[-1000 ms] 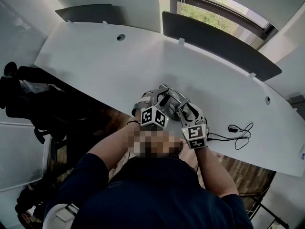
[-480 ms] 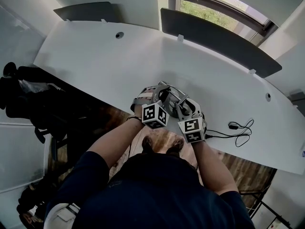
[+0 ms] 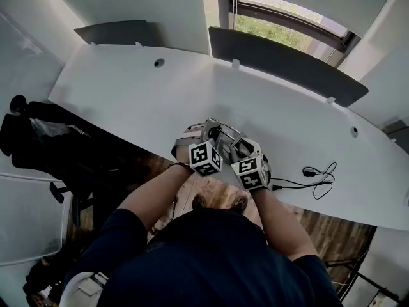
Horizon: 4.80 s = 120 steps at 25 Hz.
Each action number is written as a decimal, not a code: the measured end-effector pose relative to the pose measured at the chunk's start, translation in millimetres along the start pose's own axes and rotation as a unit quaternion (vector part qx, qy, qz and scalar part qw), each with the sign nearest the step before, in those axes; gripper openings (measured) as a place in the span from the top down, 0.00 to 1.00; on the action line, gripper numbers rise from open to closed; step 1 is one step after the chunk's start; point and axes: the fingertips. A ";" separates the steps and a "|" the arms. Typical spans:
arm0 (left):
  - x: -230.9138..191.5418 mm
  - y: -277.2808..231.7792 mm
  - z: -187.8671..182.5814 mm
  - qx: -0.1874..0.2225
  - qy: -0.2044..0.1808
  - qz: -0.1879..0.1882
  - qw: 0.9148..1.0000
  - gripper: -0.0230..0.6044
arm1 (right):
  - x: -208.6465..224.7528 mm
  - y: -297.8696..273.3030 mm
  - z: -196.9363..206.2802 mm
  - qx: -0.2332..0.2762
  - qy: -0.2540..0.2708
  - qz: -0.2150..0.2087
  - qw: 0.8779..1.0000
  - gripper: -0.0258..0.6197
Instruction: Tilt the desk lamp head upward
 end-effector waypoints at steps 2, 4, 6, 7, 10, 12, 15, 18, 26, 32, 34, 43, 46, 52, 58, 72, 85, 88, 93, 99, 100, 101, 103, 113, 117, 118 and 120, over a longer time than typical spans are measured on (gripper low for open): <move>-1.4 2.1 0.1 -0.004 0.002 -0.002 1.000 0.91 | 0.2 -0.6 -0.5 -0.004 0.001 -0.002 1.000 0.75; -7.3 3.8 -0.5 -0.005 0.002 -0.013 1.000 0.91 | 1.0 -1.7 -0.7 -0.004 0.000 -0.001 1.000 0.75; -14.7 6.5 -1.1 -0.007 -0.005 -0.024 1.000 0.90 | 2.1 -2.9 -1.3 -0.005 -0.002 0.000 1.000 0.75; -18.3 8.6 -1.9 -0.008 -0.011 -0.028 1.000 0.90 | 2.7 -3.3 -1.4 -0.006 -0.001 -0.001 1.000 0.75; -30.5 19.4 -5.9 -0.007 -0.033 -0.049 0.998 0.89 | 2.6 -4.4 -1.5 -0.007 -0.003 -0.001 1.000 0.75; -37.8 29.0 -10.3 -0.008 -0.051 -0.065 0.997 0.87 | 2.9 -4.8 -1.3 -0.009 -0.005 0.001 1.000 0.75; -45.0 43.0 -18.6 -0.007 -0.081 -0.088 0.993 0.86 | 2.8 -4.4 -0.6 -0.012 -0.006 0.003 1.000 0.75; -49.4 56.2 -28.1 -0.006 -0.113 -0.108 0.988 0.84 | 1.9 -4.1 0.0 -0.016 -0.007 0.004 1.000 0.75; -53.1 79.7 -49.3 -0.012 -0.195 -0.127 0.972 0.80 | 0.3 -5.2 0.2 -0.028 0.005 0.007 1.000 0.75; -49.5 94.4 -67.0 -0.029 -0.252 -0.145 0.956 0.78 | -1.3 -6.4 2.2 -0.029 0.015 0.013 0.999 0.74; -46.6 97.2 -71.3 -0.033 -0.270 -0.147 0.951 0.78 | -1.8 -6.8 2.7 -0.028 0.017 0.017 0.999 0.74; -43.8 103.3 -77.6 -0.037 -0.299 -0.152 0.941 0.77 | -4.1 -8.7 3.1 -0.036 0.026 0.025 0.999 0.74; -43.5 101.7 -75.2 -0.035 -0.301 -0.155 0.940 0.77 | -3.4 -8.7 2.9 -0.035 0.026 0.020 0.999 0.73; -42.2 101.8 -72.1 -0.025 -0.305 -0.160 0.939 0.77 | -1.7 -1.7 -3.9 -0.007 0.071 0.021 0.997 0.71; -45.9 119.9 -64.6 -0.009 -0.291 -0.185 0.939 0.76 | 1.0 25.9 -23.8 0.038 0.059 0.042 0.997 0.71; -20.9 188.1 -76.9 0.192 -0.001 -0.130 0.973 0.77 | -20.3 132.7 -77.7 0.138 -0.081 0.002 0.987 0.76; 24.7 209.7 -75.9 0.329 0.222 0.027 0.917 0.88 | -30.1 179.4 -116.8 0.220 -0.110 -0.014 0.969 0.91; 29.5 211.3 -73.6 0.349 0.251 0.031 0.903 0.92 | -35.5 181.0 -116.4 0.228 -0.107 -0.018 0.968 0.92; 41.7 216.2 -74.1 0.371 0.262 0.046 0.890 0.95 | -42.3 182.0 -113.1 0.238 -0.094 -0.022 0.966 0.94; 54.2 216.4 -73.8 0.374 0.264 0.060 0.887 0.95 | -45.7 184.8 -109.6 0.235 -0.096 -0.026 0.967 0.94; 54.2 216.5 -74.2 0.374 0.263 0.059 0.887 0.95 | -46.1 184.8 -109.6 0.235 -0.096 -0.026 0.967 0.94; 54.0 216.7 -74.3 0.375 0.263 0.058 0.887 0.95 | -47.0 184.7 -109.0 0.235 -0.097 -0.028 0.967 0.94; 53.8 217.3 -74.4 0.375 0.262 0.055 0.888 0.95 | -48.9 184.6 -106.3 0.233 -0.098 -0.032 0.967 0.94; 56.4 218.4 -78.4 0.375 0.251 0.055 0.891 0.95 | -48.0 185.9 -101.4 0.232 -0.106 -0.032 0.966 0.94; 56.4 217.6 -79.5 0.374 0.251 0.056 0.891 0.95 | -47.4 185.8 -101.2 0.230 -0.107 -0.034 0.967 0.94; 56.6 217.7 -79.8 0.374 0.250 0.056 0.891 0.95 | -47.4 186.3 -101.3 0.230 -0.109 -0.034 0.966 0.94; 56.9 218.4 -80.2 0.374 0.249 0.055 0.892 0.95 | -47.2 186.8 -100.9 0.229 -0.109 -0.033 0.967 0.94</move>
Point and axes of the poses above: the fingertips, and each gripper's own axes: y backward along the fingers, x to its right, z out of its underside, and after that the axes turned 11 degrees about z, right-handed
